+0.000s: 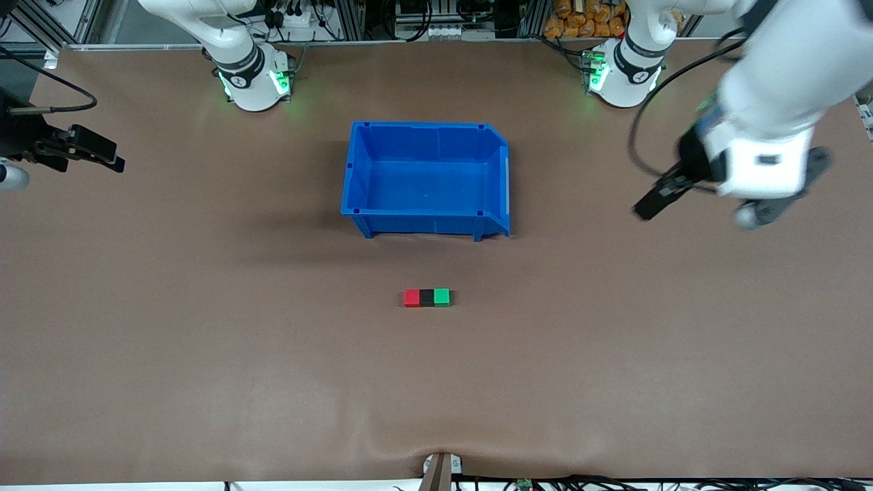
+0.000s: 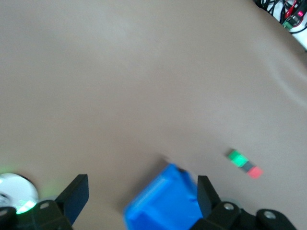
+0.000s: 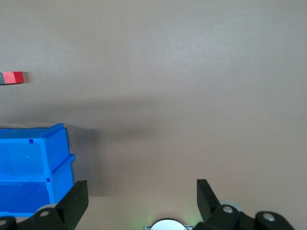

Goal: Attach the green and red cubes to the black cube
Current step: 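Open the left gripper and lift it away from the cubes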

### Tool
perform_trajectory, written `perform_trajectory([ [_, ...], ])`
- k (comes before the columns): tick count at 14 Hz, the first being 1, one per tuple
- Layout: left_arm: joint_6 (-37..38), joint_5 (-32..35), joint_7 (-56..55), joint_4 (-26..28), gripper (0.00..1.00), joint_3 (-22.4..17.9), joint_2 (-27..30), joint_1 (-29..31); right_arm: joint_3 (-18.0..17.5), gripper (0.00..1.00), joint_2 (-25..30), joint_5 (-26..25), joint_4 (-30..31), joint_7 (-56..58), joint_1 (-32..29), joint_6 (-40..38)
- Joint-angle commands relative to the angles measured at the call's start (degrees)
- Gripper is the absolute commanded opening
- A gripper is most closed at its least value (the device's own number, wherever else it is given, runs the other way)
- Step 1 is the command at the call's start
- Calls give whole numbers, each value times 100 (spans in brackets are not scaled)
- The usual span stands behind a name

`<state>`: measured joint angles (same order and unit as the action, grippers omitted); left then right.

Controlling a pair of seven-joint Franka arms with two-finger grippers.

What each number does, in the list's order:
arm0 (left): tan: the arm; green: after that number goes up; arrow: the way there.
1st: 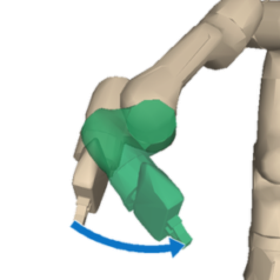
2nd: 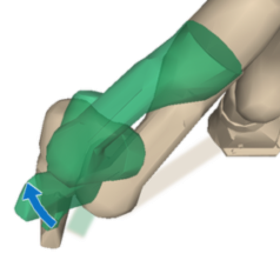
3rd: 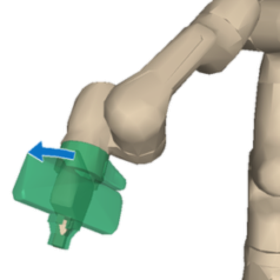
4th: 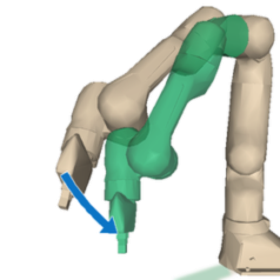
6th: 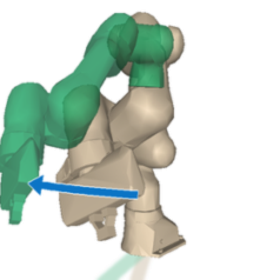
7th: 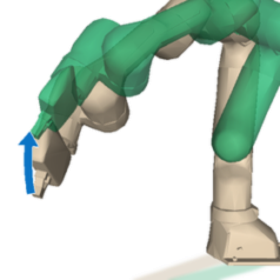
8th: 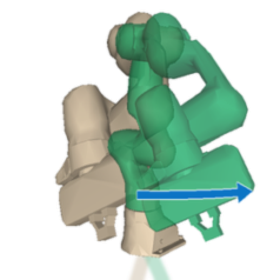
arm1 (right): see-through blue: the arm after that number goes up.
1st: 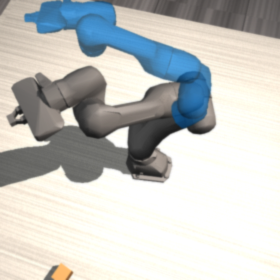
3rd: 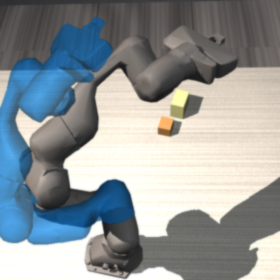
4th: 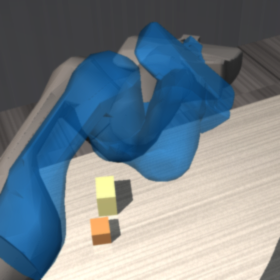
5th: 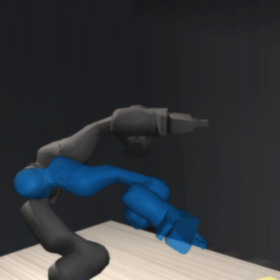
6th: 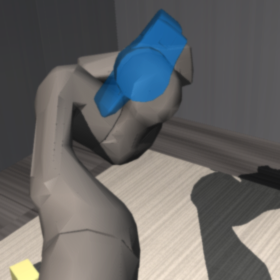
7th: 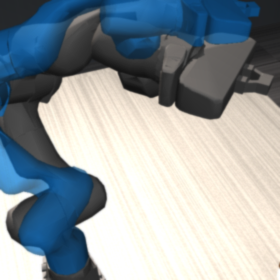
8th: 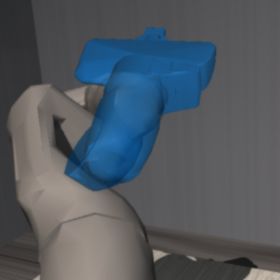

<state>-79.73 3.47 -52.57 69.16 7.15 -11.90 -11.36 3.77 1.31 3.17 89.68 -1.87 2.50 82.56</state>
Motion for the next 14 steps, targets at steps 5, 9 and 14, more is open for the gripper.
perform_trajectory([
  [5,-16,31,2889,1019,100,76,952,1205,18,100,89,-140,41,-129,5,58],
  [9,-182,-48,3779,1519,100,50,1320,1427,18,100,89,-159,32,-130,4,58],
  [14,-236,-48,4061,2302,100,24,1953,1207,18,100,80,-159,32,-130,-13,85],
])
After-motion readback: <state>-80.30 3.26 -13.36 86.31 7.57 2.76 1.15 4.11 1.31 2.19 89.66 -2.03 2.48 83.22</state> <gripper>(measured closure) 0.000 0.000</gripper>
